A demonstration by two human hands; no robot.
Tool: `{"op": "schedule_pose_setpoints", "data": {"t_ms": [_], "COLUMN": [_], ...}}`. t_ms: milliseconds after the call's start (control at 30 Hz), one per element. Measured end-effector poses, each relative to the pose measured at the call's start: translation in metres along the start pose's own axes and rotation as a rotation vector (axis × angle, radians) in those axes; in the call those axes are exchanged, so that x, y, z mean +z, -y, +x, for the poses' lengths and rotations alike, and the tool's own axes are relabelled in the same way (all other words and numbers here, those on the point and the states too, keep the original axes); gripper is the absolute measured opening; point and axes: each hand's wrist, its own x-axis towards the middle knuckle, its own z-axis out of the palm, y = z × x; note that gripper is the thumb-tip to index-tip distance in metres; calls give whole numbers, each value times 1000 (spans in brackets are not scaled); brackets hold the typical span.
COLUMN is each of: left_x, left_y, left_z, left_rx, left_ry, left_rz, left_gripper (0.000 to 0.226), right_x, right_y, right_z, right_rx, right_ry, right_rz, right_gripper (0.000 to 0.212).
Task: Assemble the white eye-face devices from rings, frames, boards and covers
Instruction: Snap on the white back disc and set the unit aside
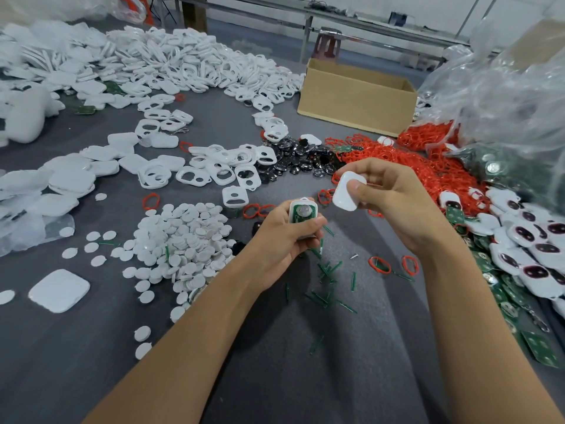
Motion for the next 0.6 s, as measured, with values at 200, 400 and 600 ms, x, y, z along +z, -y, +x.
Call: {"op": "schedule_pose_setpoints", "data": {"t_ms": [200,400,600], "left_x": [1,1,3], "left_y": [-2,-1,-2], "left_z": [-1,-2,-2], "left_rx": [-2,-5,-44], "left_ry": [40,78,87], "left_rz": [-4,17,-4], "left_gripper": [13,13,15], "right_x": [-1,3,12], "right_y": [-1,-3,-4], "right_z": [0,2,4], "right_rx": [23,32,-5], "right_ry": [34,3,13], "right_rz": [5,-24,-55], "right_gripper": [17,17,14]}}
